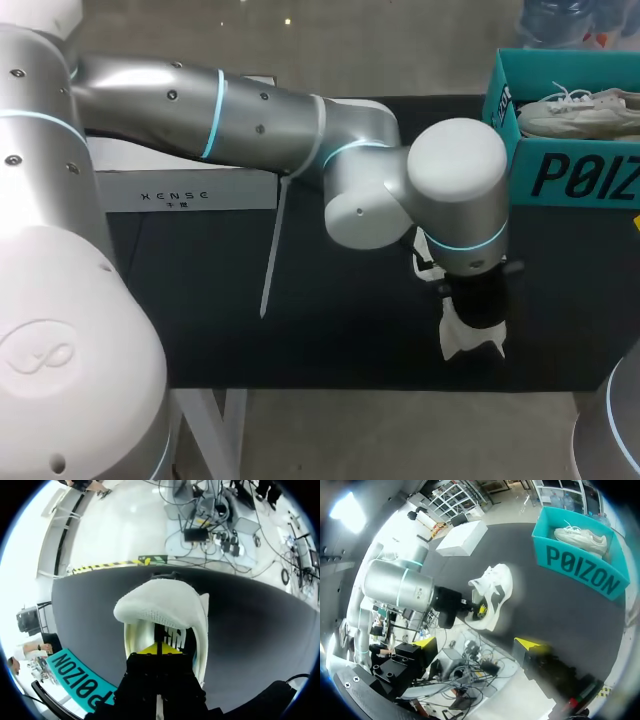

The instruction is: Take the shoe out of the shoebox, open the shoe tongue, remove and reinsert the insole, then place the shoe into the shoebox

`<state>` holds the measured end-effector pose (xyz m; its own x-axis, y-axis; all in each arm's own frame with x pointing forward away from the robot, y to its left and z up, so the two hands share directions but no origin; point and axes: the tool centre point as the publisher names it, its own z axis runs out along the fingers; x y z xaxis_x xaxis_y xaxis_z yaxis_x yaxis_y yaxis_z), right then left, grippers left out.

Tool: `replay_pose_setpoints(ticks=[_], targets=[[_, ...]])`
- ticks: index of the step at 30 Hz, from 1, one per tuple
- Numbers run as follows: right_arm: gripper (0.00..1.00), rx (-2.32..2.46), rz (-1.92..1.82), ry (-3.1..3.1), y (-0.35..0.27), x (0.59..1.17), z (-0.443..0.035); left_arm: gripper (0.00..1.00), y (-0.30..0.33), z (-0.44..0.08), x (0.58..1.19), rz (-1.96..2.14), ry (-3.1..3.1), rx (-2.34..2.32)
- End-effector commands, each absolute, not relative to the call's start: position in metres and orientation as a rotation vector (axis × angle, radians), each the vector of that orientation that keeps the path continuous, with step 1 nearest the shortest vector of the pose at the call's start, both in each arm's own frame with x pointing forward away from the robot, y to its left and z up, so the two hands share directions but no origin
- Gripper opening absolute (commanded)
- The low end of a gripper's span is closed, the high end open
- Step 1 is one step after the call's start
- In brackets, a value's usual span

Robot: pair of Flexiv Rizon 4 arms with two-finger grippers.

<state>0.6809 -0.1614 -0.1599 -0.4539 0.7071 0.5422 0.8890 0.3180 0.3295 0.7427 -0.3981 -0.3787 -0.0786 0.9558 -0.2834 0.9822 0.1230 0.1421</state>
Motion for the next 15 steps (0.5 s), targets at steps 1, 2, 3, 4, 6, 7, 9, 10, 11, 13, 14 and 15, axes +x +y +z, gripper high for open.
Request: replay_pose_setpoints(ticks=[1, 2, 3, 4, 6, 7, 9, 10, 11, 13, 14, 15], targets=[[1.00, -1.438, -0.862, -2.290, -0.161, 0.681, -0.160, 0.00, -0.408, -0.399, 0.744, -0.124, 2.098, 1.909], [1.00, -1.438, -0.862, -2.290, -0.161, 0.681, -0.160, 0.00, -0.408, -0.403, 0.744, -0.123, 2.099, 1.910], [1.00, -1.438, -0.862, -2.290, -0.161, 0.681, -0.160, 0.00, -0.408, -0.404, 0.744, -0.123, 2.100, 1.910], [1.00, -1.438, -0.862, -2.290, -0.161, 0.681, -0.160, 0.00, -0.408, -0.404, 0.744, -0.123, 2.100, 1.909], [1.00, -1.438, -0.862, -2.290, -0.161, 0.681, -0.160, 0.00, -0.408, -0.405, 0.743, -0.120, 2.099, 1.908], [1.00, -1.438, -0.862, -2.290, -0.161, 0.681, -0.160, 0.00, -0.408, -0.404, 0.743, -0.120, 2.100, 1.904], [1.00, -1.438, -0.862, -2.290, -0.161, 0.681, -0.160, 0.00, -0.405, -0.399, 0.744, -0.117, 2.098, 1.899], [1.00, -1.438, -0.862, -2.290, -0.161, 0.681, -0.160, 0.00, -0.404, -0.396, 0.745, -0.117, 2.096, 1.896], [1.00, -1.438, -0.862, -2.290, -0.161, 0.681, -0.160, 0.00, -0.403, -0.392, 0.746, -0.117, 2.095, 1.892], [1.00, -1.438, -0.862, -2.290, -0.161, 0.681, -0.160, 0.00, -0.399, -0.384, 0.747, -0.097, 2.080, 1.898], [1.00, -1.438, -0.862, -2.290, -0.161, 0.681, -0.160, 0.00, -0.398, -0.379, 0.748, -0.096, 2.079, 1.899], [1.00, -1.438, -0.862, -2.290, -0.161, 0.681, -0.160, 0.00, -0.397, -0.375, 0.749, -0.085, 2.074, 1.901]])
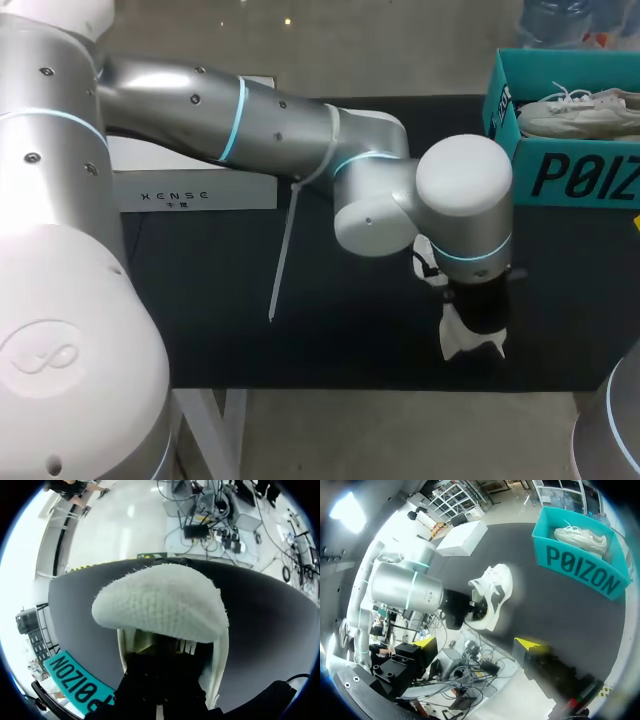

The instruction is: Take the shoe out of the shoebox, open the shoe tongue, remove and reinsert the insole, then place the shoe into the shoebox

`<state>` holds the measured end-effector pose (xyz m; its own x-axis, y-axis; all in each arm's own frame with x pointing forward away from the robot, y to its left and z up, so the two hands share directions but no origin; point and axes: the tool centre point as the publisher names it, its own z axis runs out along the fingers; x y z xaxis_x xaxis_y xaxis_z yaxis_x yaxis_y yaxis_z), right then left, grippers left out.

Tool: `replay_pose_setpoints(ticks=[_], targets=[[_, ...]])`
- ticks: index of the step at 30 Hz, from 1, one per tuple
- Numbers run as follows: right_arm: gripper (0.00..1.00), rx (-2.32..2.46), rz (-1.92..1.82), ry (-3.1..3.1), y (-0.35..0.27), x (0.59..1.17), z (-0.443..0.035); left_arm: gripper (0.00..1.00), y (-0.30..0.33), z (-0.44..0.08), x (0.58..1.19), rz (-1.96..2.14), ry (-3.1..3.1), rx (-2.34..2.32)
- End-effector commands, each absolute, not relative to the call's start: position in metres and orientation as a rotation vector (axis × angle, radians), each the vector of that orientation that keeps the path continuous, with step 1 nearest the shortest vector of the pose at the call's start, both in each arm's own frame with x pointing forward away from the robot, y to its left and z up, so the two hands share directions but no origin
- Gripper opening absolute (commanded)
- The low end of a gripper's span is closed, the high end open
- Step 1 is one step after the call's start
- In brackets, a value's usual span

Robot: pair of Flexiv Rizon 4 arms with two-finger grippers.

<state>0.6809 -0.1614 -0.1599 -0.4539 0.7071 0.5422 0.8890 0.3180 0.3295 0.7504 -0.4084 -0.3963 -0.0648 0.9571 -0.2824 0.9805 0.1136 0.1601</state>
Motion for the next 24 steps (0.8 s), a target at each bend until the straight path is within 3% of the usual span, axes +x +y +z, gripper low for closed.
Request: replay_pose_setpoints(ticks=[1, 13, 24], targets=[[1.00, -1.438, -0.862, -2.290, -0.161, 0.681, -0.160, 0.00, -0.394, -0.373, 0.751, -0.072, 2.068, 1.907], [1.00, -1.438, -0.862, -2.290, -0.161, 0.681, -0.160, 0.00, -0.386, -0.332, 0.782, 0.015, 1.992, 1.872], [1.00, -1.438, -0.862, -2.290, -0.161, 0.681, -0.160, 0.00, -0.391, -0.350, 0.789, 0.072, 1.974, 1.891]])
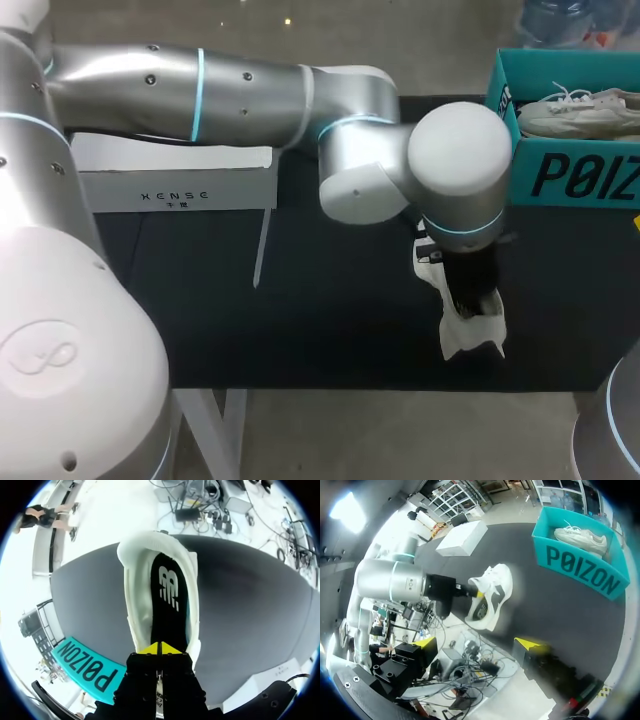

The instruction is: Take the shoe out of the shoebox, open the shoe tongue, remove and reinsert the insole, then place the shoe into the shoebox

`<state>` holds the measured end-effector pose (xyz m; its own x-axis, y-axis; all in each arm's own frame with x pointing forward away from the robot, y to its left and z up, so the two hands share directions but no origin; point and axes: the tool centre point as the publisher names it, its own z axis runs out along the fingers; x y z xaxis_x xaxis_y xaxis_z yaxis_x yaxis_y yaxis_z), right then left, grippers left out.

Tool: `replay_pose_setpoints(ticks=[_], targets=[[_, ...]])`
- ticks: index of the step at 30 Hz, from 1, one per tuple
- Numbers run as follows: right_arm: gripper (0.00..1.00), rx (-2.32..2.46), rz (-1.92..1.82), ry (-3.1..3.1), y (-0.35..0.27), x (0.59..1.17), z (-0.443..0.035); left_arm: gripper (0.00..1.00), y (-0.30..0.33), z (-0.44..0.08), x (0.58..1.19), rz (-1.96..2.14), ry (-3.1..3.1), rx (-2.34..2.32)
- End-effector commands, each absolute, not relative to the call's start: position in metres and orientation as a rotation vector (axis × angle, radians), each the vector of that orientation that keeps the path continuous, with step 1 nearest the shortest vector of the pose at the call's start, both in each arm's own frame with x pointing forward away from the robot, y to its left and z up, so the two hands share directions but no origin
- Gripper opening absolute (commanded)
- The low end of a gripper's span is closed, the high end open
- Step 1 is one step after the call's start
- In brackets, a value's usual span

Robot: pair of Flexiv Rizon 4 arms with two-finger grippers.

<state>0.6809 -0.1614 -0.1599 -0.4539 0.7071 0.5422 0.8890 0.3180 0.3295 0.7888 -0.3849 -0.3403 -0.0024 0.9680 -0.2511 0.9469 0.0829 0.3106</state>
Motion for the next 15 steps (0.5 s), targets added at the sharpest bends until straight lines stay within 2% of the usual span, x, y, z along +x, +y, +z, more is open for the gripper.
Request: replay_pose_setpoints(ticks=[1, 3, 4, 5, 6, 7, 15], targets=[[1.00, -1.438, -0.862, -2.290, -0.1615, 0.6808, -0.1600, 0.00, -0.3908, -0.3497, 0.7890, 0.080, 1.973, 1.896], [1.00, -1.438, -0.862, -2.290, -0.1615, 0.6808, -0.1600, 0.00, -0.3907, -0.3501, 0.7886, 0.071, 1.973, 1.892], [1.00, -1.438, -0.862, -2.290, -0.1615, 0.6808, -0.1600, 0.05, -0.3900, -0.3496, 0.7881, 0.087, 1.966, 1.880], [1.00, -1.438, -0.862, -2.290, -0.1615, 0.6808, -0.1600, 0.38, -0.3894, -0.3490, 0.7881, 0.089, 1.968, 1.883], [1.00, -1.438, -0.862, -2.290, -0.1615, 0.6808, -0.1600, 0.76, -0.3889, -0.3488, 0.7880, 0.092, 1.977, 1.885], [1.00, -1.438, -0.862, -2.290, -0.1615, 0.6808, -0.1600, 1.00, -0.3881, -0.3489, 0.7882, 0.095, 1.980, 1.886], [1.00, -1.438, -0.862, -2.290, -0.1615, 0.6808, -0.1600, 1.00, -0.3858, -0.3516, 0.7858, 0.090, 1.982, 1.904]])
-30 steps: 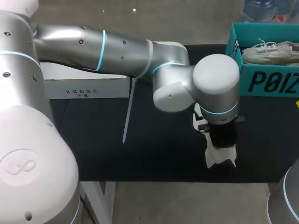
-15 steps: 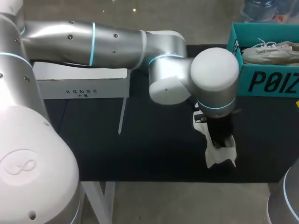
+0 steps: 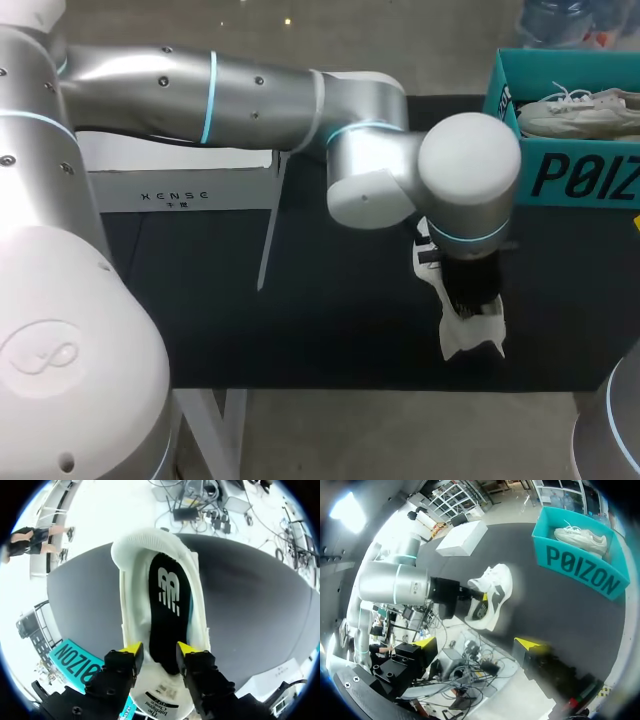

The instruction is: Take the shoe out of the shoebox, open the shoe tongue, remove and reinsert the insole, then place the shoe into the shoebox

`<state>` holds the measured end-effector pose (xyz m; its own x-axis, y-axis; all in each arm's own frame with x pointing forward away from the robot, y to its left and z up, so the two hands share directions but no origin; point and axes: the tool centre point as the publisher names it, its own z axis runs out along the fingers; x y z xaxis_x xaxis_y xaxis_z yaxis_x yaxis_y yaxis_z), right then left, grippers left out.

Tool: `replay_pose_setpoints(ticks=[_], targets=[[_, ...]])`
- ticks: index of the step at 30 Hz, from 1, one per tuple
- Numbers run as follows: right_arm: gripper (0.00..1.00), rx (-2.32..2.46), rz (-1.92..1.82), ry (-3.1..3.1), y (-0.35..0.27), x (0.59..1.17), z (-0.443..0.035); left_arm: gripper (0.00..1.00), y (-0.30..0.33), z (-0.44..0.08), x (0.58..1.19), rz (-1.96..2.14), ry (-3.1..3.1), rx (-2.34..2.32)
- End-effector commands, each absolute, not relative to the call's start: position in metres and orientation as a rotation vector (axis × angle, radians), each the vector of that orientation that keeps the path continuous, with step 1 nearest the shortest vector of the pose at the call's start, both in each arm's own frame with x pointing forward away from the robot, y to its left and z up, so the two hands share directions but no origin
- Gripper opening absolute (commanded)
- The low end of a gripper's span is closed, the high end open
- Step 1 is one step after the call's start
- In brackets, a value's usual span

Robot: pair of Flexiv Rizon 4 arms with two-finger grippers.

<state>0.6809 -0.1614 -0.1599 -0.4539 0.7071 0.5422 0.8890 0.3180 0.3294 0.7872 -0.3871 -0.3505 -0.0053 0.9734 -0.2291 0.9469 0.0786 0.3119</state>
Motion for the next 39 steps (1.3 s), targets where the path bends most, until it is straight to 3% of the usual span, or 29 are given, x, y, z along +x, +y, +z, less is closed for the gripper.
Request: replay_pose_setpoints(ticks=[1, 10, 35, 36, 37, 39], targets=[[1.00, -1.438, -0.862, -2.290, -0.161, 0.681, -0.160, 1.00, -0.386, -0.353, 0.785, 0.085, 1.982, 1.904], [1.00, -1.438, -0.862, -2.290, -0.161, 0.681, -0.160, 1.00, -0.388, -0.351, 0.776, 0.057, 1.975, 1.898], [1.00, -1.438, -0.862, -2.290, -0.161, 0.681, -0.160, 1.00, -0.396, -0.240, 0.784, 0.008, 1.890, 1.762], [1.00, -1.438, -0.862, -2.290, -0.161, 0.681, -0.160, 0.35, -0.394, -0.238, 0.788, 0.011, 1.892, 1.758], [1.00, -1.438, -0.862, -2.290, -0.161, 0.681, -0.160, 0.00, -0.391, -0.239, 0.793, 0.025, 1.895, 1.769], [1.00, -1.438, -0.862, -2.290, -0.161, 0.681, -0.160, 0.00, -0.386, -0.237, 0.802, 0.055, 1.900, 1.758]])
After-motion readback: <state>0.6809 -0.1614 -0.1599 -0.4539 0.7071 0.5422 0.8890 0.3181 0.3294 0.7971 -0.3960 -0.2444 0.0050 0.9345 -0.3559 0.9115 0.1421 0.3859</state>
